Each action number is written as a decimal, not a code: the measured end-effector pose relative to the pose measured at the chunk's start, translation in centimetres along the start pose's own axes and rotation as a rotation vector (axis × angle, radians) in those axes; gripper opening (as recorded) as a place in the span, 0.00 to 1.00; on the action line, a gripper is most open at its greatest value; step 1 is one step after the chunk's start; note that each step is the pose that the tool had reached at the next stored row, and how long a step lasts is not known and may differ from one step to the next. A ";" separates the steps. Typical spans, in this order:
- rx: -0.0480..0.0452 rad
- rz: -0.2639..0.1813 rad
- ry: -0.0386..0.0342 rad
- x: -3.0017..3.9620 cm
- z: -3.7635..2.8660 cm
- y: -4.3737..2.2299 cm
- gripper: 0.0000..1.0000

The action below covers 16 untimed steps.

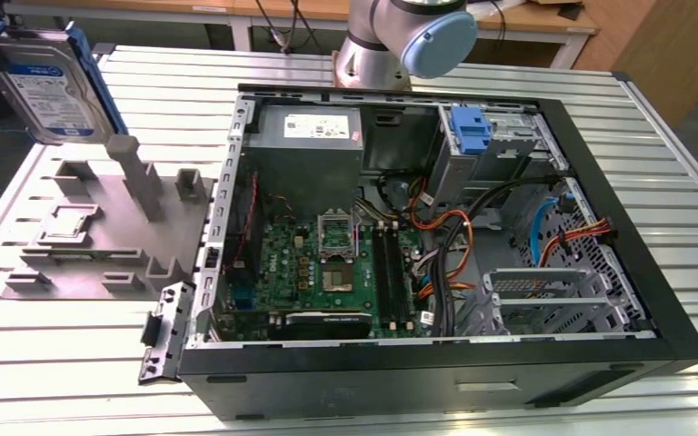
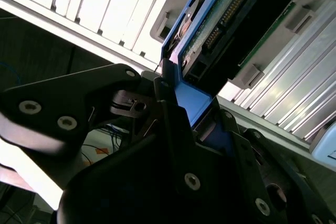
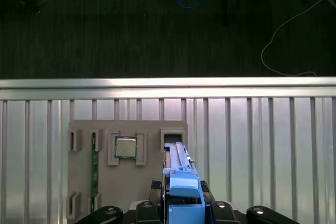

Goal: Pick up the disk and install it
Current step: 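Pick up the disk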

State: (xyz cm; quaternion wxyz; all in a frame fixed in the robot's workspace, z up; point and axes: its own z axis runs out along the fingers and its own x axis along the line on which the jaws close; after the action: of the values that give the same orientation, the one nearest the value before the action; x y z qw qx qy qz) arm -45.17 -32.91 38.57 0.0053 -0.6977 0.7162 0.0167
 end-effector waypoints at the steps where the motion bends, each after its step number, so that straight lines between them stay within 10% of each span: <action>1: 0.0000 0.000 0.0000 0.00 -0.04 0.00 0.36; 16: 0.0000 0.000 -0.0001 -0.01 -0.49 0.01 0.36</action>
State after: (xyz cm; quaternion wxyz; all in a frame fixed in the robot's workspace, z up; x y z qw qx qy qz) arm -45.18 -32.91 39.06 0.0054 -0.6977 0.7162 0.0167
